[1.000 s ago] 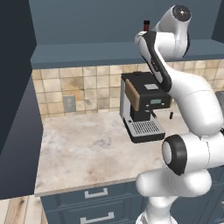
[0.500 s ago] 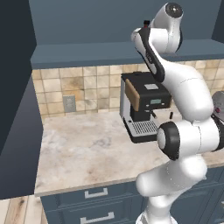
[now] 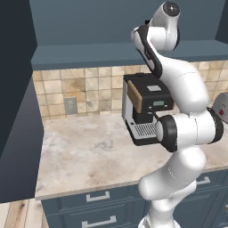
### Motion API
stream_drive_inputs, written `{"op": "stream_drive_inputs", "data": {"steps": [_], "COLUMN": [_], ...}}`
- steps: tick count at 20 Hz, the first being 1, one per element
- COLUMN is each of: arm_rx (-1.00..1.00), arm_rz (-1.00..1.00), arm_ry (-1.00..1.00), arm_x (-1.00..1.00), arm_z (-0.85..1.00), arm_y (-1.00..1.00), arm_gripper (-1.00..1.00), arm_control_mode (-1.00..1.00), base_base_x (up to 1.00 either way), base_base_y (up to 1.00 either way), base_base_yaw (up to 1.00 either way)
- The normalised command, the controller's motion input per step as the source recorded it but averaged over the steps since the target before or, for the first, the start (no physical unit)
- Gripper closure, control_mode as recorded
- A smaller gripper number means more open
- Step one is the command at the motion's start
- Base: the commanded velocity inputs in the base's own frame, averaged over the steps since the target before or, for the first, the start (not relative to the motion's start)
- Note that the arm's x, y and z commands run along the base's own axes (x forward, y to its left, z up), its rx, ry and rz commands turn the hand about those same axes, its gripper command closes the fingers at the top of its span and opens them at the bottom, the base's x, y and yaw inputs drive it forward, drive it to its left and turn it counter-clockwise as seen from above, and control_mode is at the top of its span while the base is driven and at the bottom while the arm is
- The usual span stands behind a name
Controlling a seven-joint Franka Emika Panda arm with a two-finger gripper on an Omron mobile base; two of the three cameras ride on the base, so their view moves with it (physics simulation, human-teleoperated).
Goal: Take 2 condiments from the cabinet and move them on the counter near the stove.Make sure the condiments are lined up with each other, next to each other.
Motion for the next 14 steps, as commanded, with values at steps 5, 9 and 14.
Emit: {"op": "stream_drive_inputs", "data": {"steps": [5,9,14], "arm_rx": [0.00,0.00,0.00], "arm_rz": [0.00,0.00,0.00], "arm_ry": [0.00,0.00,0.00], "arm_x": [0.13,0.01,0.00], "arm_z": [-0.01,-0.01,-0.07], "arm_y": [0.00,0.00,0.00], "arm_gripper": [-1.00,-1.00,1.00], "arm_control_mode": [-1.00,-1.00,-1.00], "base_base_x": [0.00,0.00,0.00], "base_base_y": [0.00,0.00,0.00], "base_base_yaw": [0.00,0.00,0.00]}}
